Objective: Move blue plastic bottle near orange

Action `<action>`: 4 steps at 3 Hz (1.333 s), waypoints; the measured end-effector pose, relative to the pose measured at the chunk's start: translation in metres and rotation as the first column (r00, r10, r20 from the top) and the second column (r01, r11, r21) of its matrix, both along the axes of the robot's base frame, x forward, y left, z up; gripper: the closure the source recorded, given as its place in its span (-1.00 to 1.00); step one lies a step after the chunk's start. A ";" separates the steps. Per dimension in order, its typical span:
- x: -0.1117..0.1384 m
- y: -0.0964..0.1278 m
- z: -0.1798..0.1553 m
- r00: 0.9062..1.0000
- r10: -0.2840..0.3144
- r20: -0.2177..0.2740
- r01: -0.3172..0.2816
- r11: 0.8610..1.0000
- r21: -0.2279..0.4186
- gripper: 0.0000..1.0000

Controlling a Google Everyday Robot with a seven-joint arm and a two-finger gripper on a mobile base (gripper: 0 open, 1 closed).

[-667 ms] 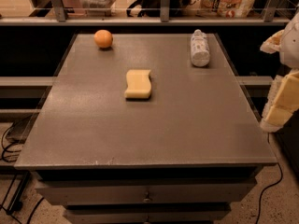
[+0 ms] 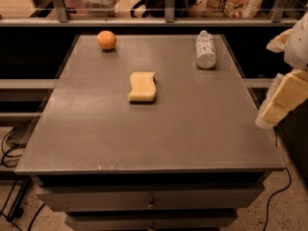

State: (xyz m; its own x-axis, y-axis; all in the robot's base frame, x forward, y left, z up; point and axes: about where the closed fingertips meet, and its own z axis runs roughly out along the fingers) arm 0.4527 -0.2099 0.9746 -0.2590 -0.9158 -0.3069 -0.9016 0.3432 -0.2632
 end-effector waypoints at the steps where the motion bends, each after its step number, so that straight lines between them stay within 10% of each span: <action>1: 0.026 0.007 -0.007 0.995 -0.087 0.048 0.081 0.990 0.114 -1.00; 3: 0.092 0.009 -0.018 0.960 -0.246 0.130 0.212 0.949 0.233 -1.00; 4: 0.126 0.011 -0.028 0.960 -0.248 0.129 0.208 0.943 0.260 -1.00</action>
Offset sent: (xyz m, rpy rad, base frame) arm 0.1013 0.0077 -0.0214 0.2649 -0.1929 -0.2950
